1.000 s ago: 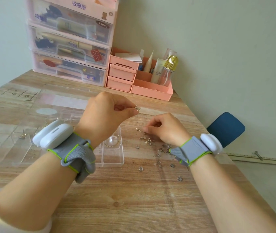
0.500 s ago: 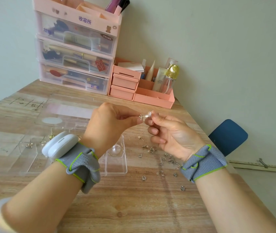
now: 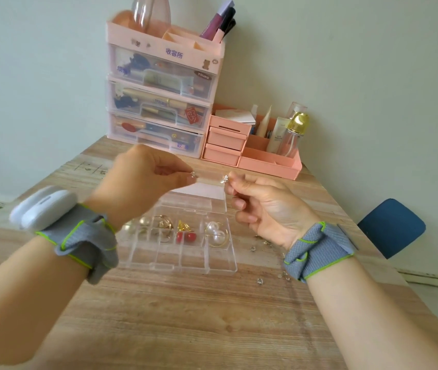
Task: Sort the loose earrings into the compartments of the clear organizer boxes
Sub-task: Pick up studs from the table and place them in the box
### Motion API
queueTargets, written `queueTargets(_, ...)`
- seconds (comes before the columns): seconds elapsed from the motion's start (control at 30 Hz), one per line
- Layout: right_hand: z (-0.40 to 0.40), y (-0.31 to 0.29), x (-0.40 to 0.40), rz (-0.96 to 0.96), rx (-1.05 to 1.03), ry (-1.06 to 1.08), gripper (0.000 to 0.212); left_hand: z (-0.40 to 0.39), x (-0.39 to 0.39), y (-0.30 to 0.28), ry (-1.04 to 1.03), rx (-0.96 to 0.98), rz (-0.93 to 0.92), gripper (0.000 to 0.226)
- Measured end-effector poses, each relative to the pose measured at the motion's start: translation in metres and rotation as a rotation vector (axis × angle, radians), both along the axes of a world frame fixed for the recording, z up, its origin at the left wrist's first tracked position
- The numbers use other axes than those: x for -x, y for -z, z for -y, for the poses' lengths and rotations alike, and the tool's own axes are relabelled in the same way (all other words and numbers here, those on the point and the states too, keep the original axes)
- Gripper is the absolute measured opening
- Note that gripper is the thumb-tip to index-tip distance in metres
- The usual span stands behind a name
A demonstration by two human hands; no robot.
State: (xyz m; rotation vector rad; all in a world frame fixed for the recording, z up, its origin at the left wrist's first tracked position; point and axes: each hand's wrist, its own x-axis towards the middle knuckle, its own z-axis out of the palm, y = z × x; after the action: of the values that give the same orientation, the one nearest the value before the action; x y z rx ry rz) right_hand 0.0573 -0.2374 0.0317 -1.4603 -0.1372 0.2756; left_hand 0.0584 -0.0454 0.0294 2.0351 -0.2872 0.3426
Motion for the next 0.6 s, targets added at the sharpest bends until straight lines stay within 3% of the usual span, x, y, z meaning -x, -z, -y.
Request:
queueTargets(0.33, -0.067, 0.004, -0.009, 0.072, 0.24, -0.033, 0.013, -0.069, 0.008, 0.009, -0.138, -0.247, -0.074, 0.002)
queueTargets(0.6, -0.102, 0.006, -0.011, 0.278, 0.599, -0.061, 0.019, -0.086, 0.018, 0.015, -0.158, -0.347, -0.107, 0.005)
